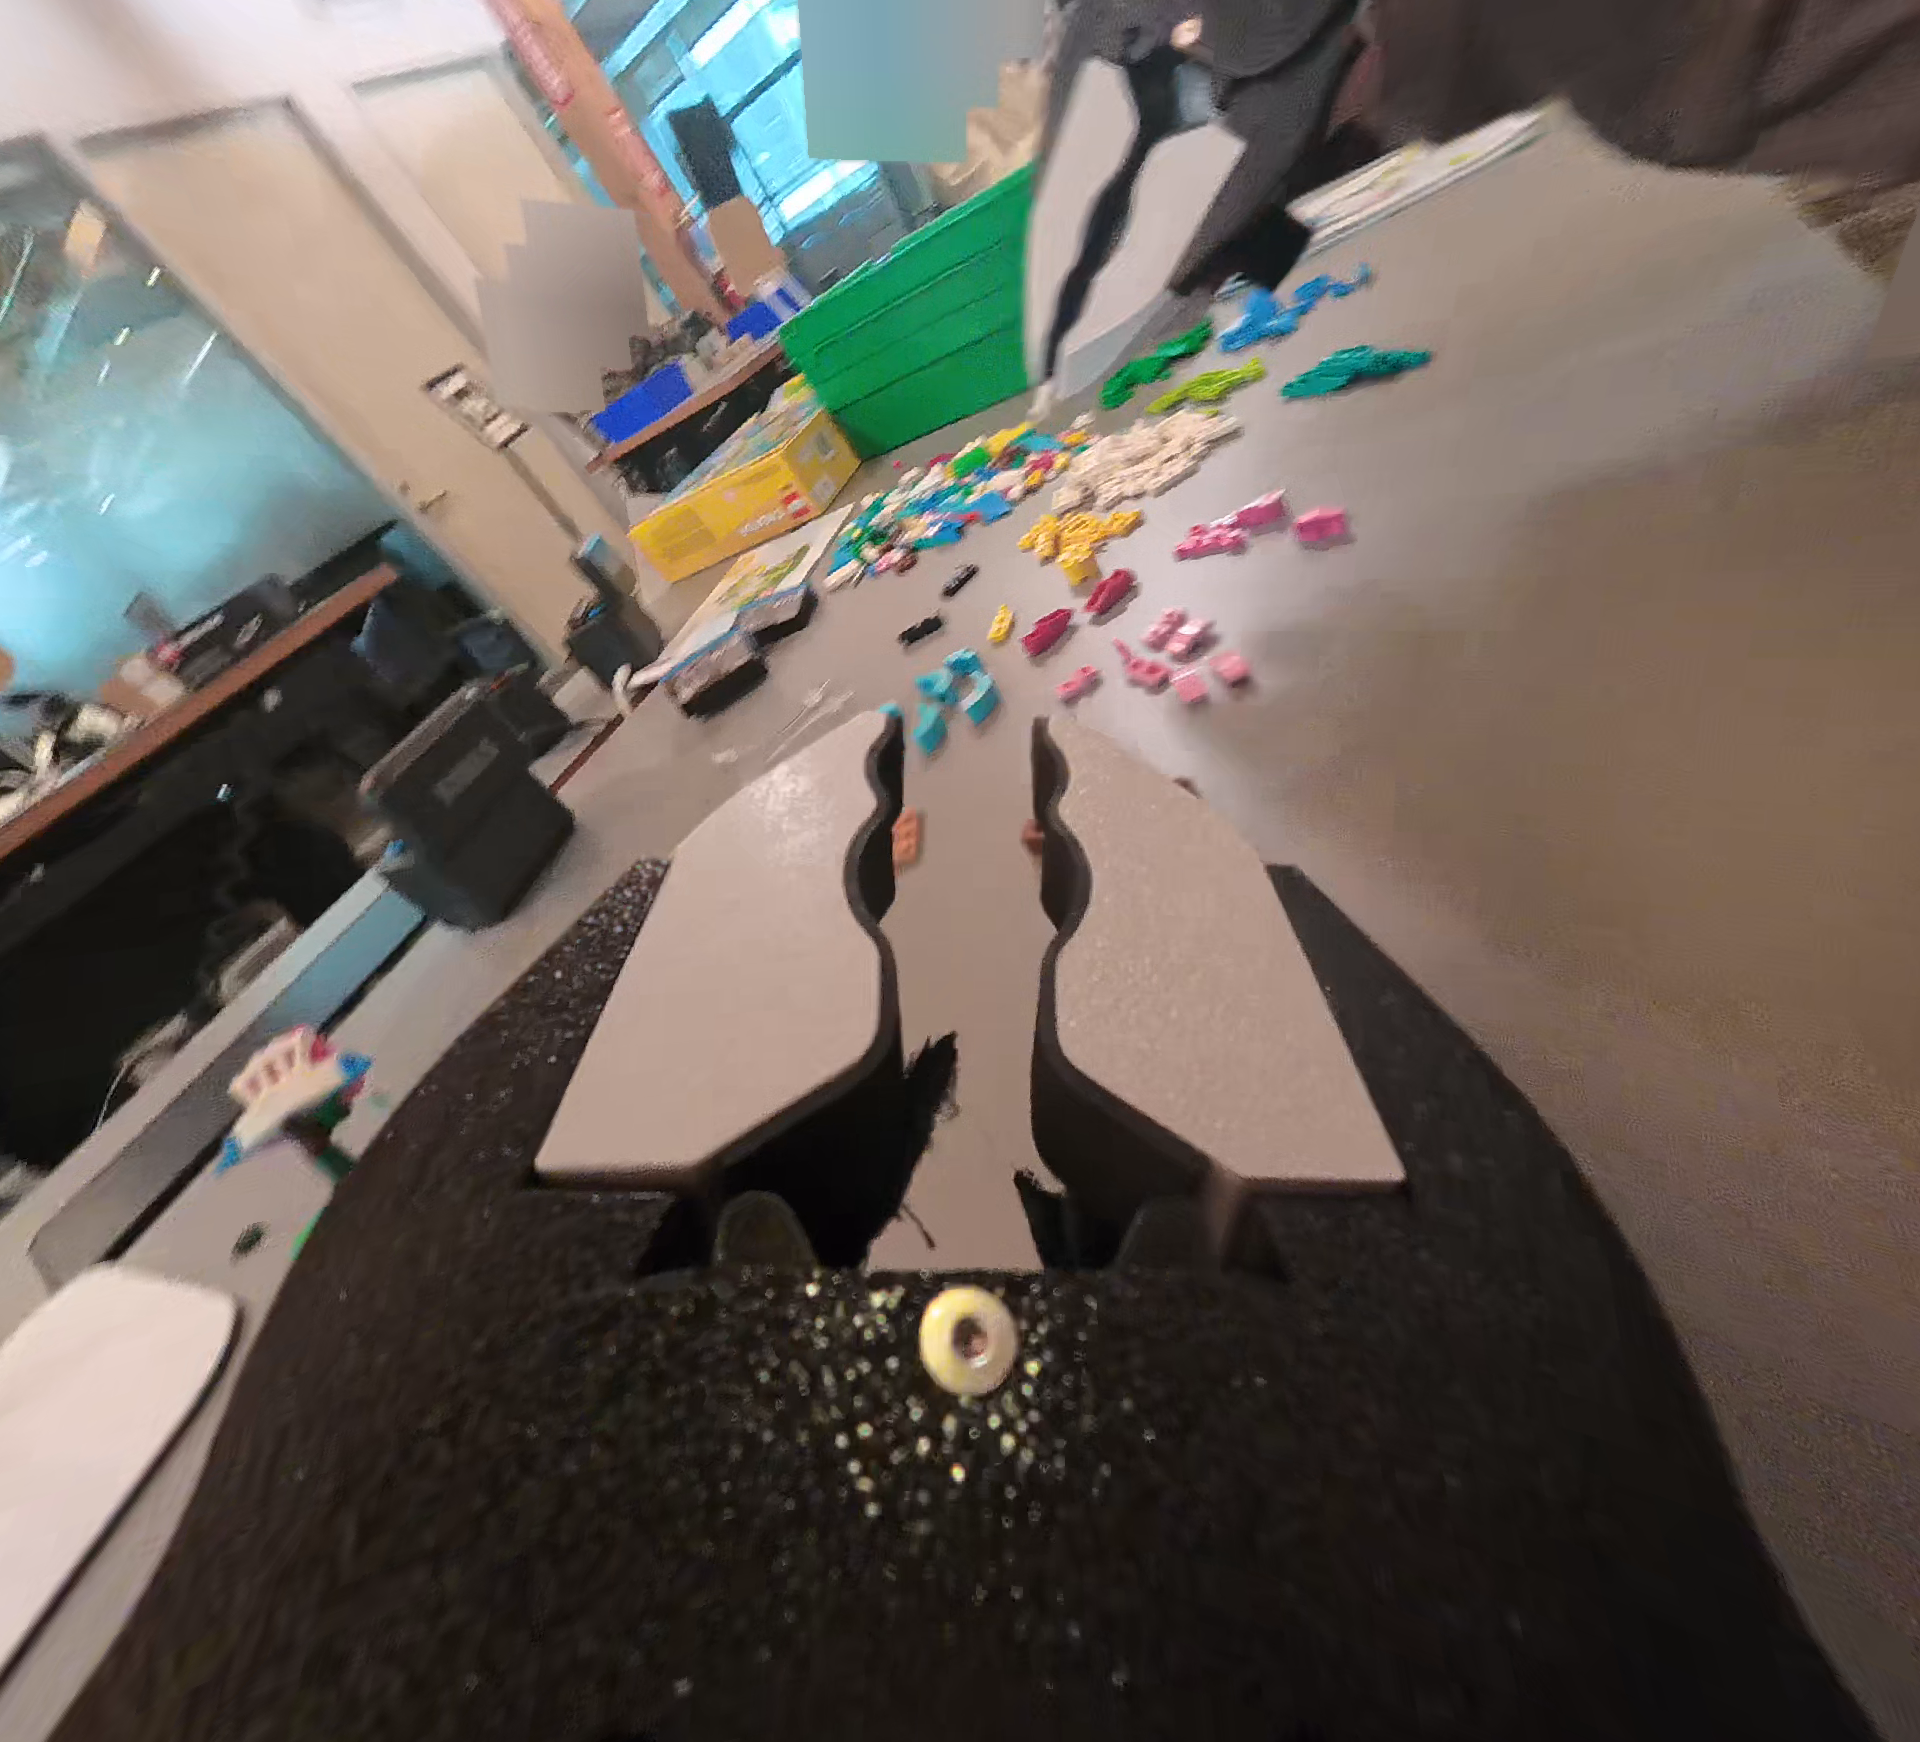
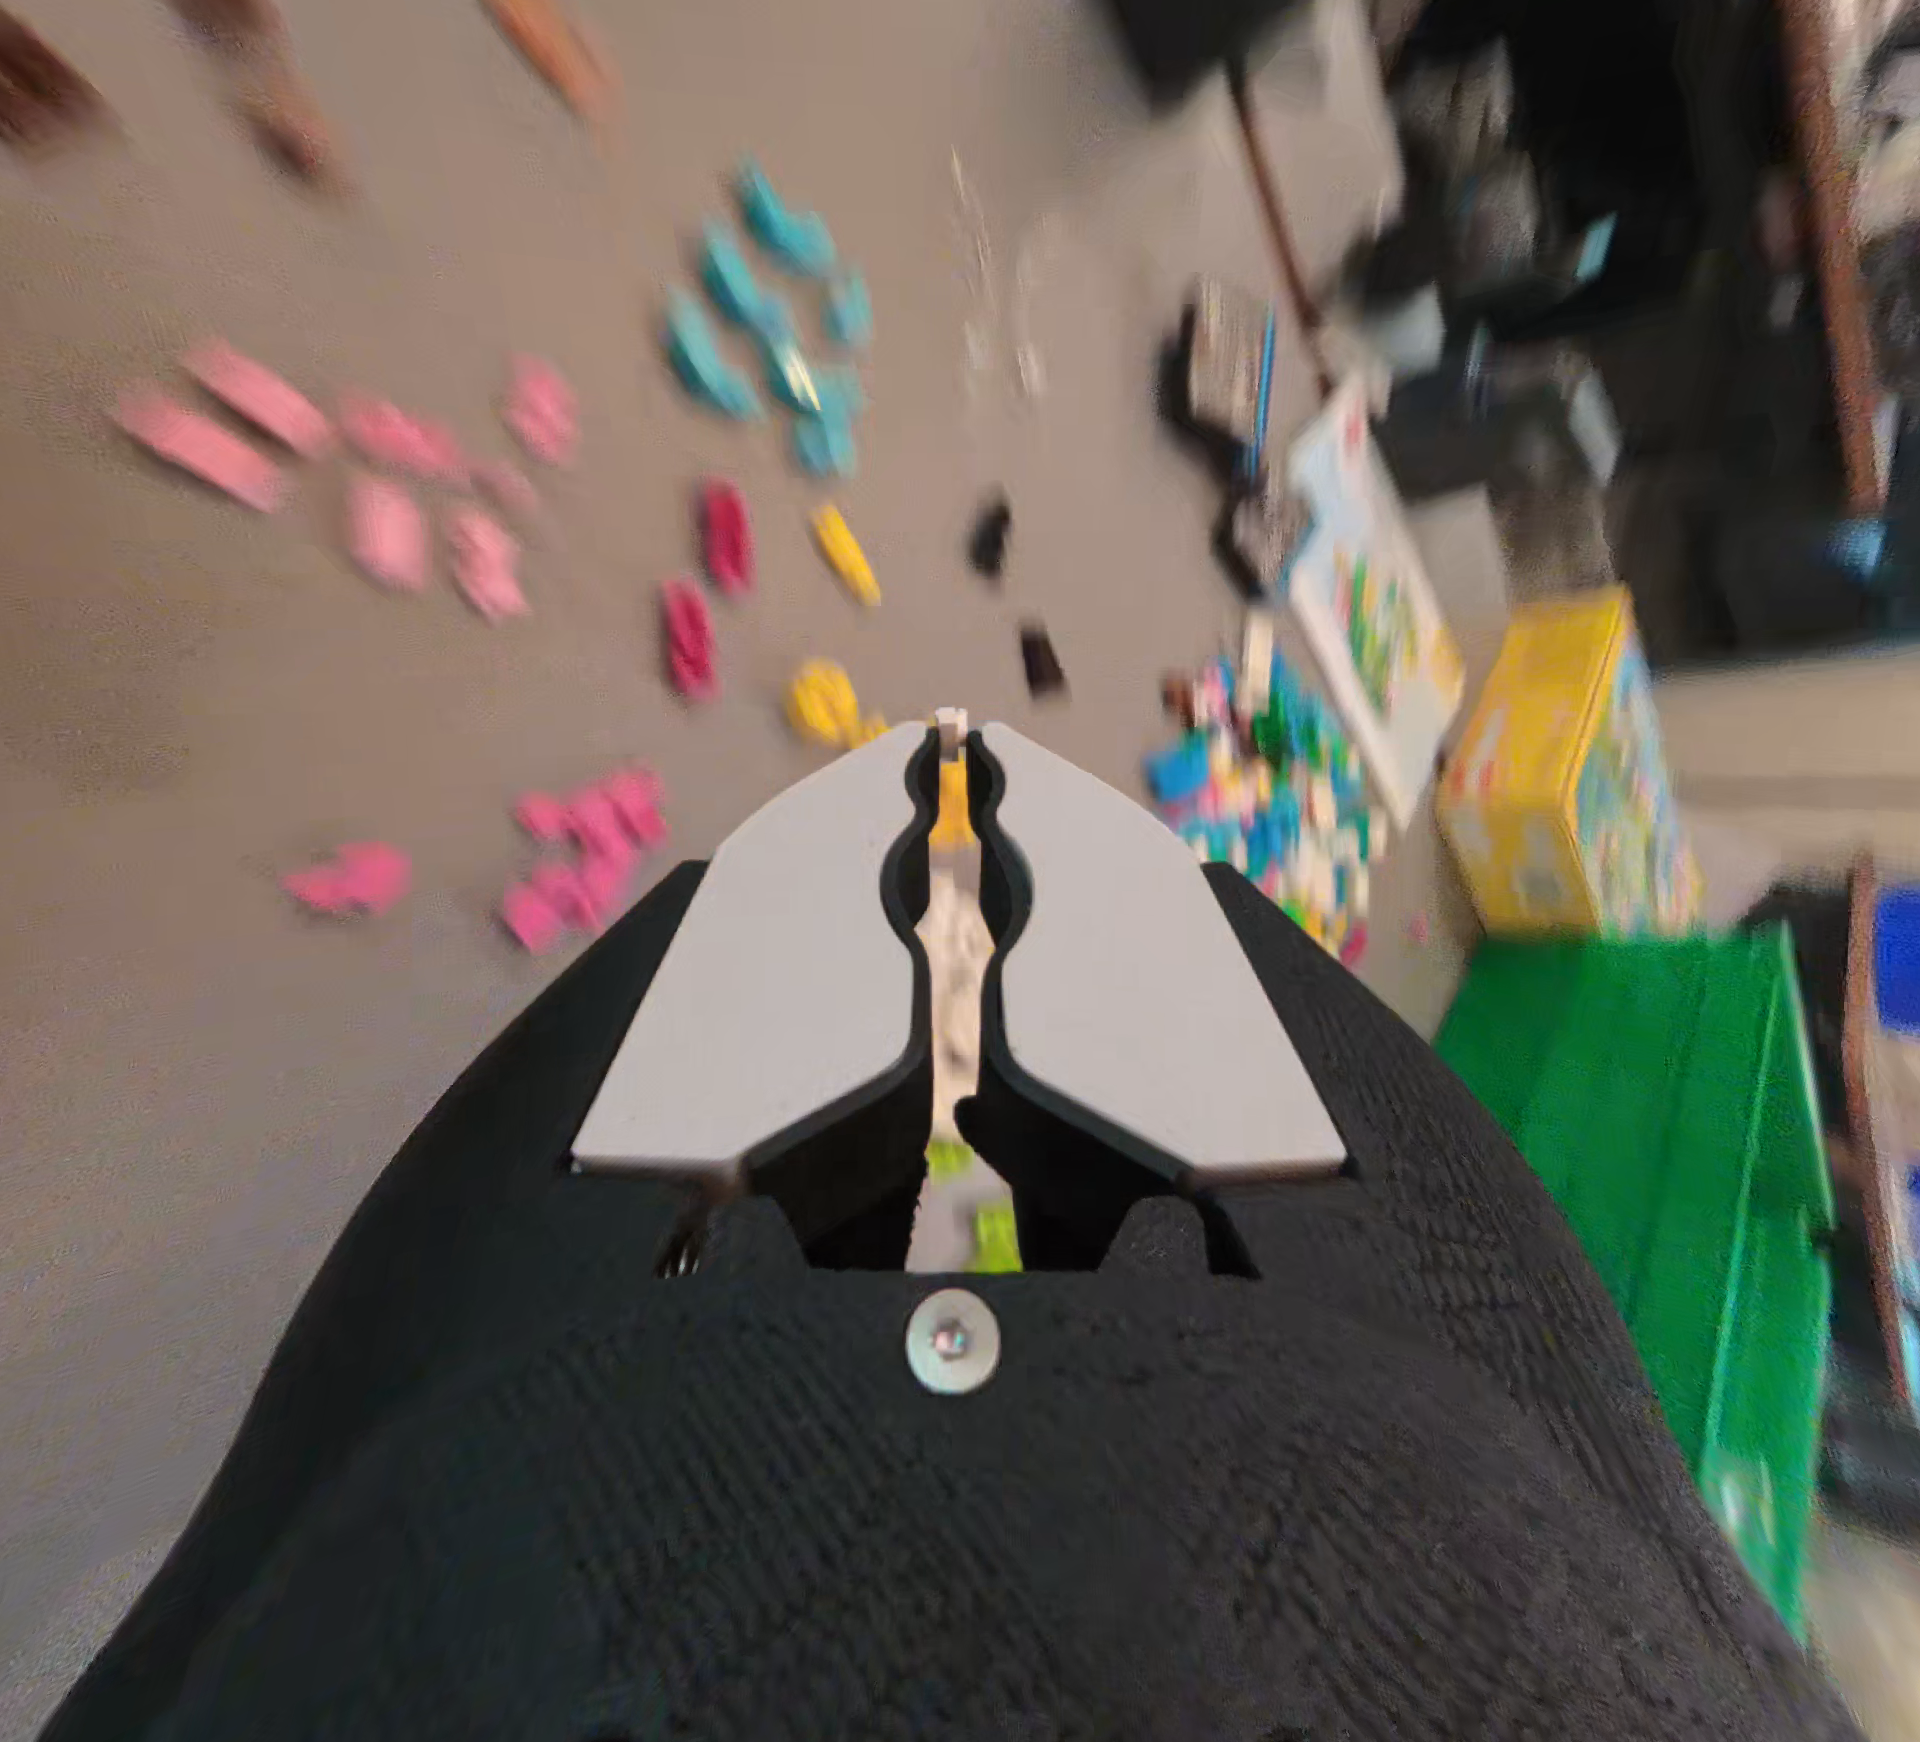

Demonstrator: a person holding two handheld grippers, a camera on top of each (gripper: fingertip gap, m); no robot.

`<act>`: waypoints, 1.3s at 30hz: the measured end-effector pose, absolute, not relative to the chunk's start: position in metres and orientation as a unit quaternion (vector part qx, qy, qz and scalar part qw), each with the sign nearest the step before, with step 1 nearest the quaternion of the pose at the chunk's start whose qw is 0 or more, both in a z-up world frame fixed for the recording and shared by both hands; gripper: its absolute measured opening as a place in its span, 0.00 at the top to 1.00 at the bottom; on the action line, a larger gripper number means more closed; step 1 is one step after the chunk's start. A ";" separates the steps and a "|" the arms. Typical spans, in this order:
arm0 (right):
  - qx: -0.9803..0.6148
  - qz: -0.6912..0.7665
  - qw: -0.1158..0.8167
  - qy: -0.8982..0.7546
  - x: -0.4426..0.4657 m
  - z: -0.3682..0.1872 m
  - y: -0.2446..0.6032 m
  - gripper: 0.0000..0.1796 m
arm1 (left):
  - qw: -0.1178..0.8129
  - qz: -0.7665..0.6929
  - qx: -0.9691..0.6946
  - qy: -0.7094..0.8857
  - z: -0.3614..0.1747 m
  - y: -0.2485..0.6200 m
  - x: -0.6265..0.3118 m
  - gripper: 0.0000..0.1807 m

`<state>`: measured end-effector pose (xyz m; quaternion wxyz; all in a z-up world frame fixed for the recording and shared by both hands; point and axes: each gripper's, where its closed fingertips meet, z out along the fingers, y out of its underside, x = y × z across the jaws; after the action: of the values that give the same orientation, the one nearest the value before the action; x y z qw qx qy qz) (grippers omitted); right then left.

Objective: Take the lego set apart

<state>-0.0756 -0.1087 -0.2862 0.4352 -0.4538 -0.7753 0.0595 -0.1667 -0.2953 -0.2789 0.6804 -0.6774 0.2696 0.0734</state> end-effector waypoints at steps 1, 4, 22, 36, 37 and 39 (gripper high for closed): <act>-0.483 0.022 0.413 -0.772 -0.062 -0.296 -0.084 0.99 | 0.674 0.080 -0.688 0.256 -0.281 -0.293 -0.173 0.87; -0.514 -0.016 0.374 -0.772 -0.042 -0.320 -0.044 0.98 | 0.667 0.089 -0.703 0.230 -0.284 -0.290 -0.185 0.88; -0.506 0.246 0.405 -0.720 -0.086 -0.286 -0.140 0.87 | 0.603 0.044 -0.771 0.201 -0.240 -0.330 -0.266 0.96; -0.368 0.416 0.200 -0.807 -0.204 -0.317 -0.349 0.85 | 0.313 -0.052 -0.898 0.306 -0.361 -0.374 -0.255 0.67; -0.366 0.417 0.193 -0.809 -0.208 -0.319 -0.352 0.85 | 0.323 -0.064 -0.893 0.308 -0.360 -0.373 -0.252 0.71; -0.370 0.427 0.182 -0.805 -0.215 -0.320 -0.357 0.85 | 0.325 -0.064 -0.891 0.310 -0.361 -0.373 -0.252 0.80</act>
<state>-0.2154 -0.3566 -0.3203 0.1822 -0.3701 -0.8049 0.4265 -0.2520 -0.3727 -0.3611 0.3248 -0.8914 0.3096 -0.0637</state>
